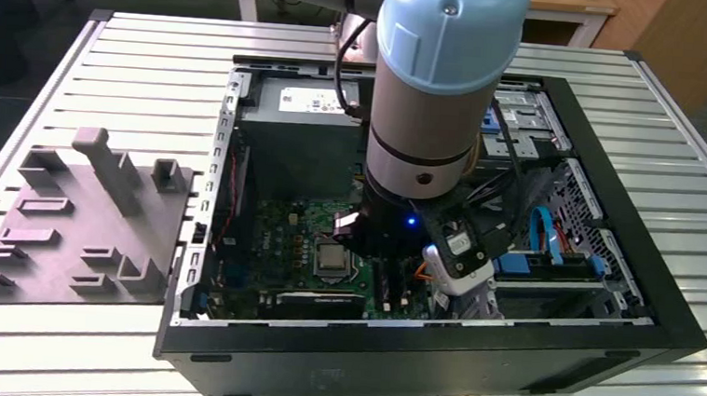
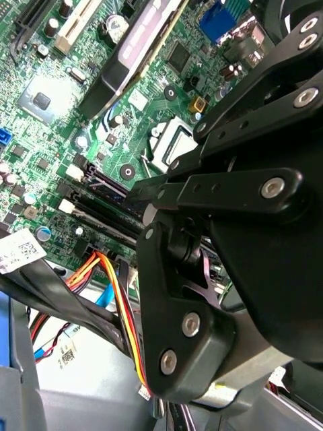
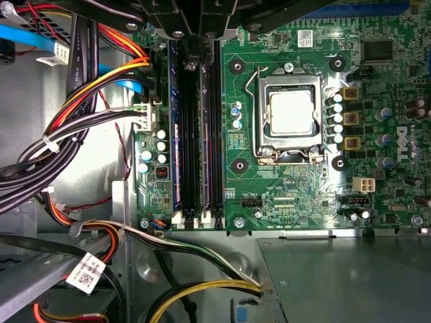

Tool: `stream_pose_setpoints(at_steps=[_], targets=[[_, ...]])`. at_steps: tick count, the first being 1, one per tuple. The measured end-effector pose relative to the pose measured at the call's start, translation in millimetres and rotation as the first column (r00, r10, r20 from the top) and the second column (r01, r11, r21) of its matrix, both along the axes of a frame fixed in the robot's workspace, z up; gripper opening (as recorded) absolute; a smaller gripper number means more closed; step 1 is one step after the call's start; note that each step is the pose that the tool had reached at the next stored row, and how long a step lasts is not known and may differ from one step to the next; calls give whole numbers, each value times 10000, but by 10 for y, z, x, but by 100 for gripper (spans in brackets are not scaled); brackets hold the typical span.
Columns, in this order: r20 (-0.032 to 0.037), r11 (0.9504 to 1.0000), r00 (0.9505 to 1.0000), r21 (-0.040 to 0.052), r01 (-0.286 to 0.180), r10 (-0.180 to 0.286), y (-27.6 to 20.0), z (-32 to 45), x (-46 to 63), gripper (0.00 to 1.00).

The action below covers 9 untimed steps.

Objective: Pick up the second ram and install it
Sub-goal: 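Press down the second ram until it locks into place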

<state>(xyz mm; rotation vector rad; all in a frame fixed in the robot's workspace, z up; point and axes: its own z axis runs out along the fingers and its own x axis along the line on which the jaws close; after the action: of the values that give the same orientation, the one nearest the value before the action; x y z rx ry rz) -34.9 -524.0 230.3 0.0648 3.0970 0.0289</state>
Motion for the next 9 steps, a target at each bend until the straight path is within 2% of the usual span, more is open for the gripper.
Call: stream_pose_setpoints(at_steps=[9], targets=[[-1,10000,10000,-3,0,0,-1,-33,0,10]])
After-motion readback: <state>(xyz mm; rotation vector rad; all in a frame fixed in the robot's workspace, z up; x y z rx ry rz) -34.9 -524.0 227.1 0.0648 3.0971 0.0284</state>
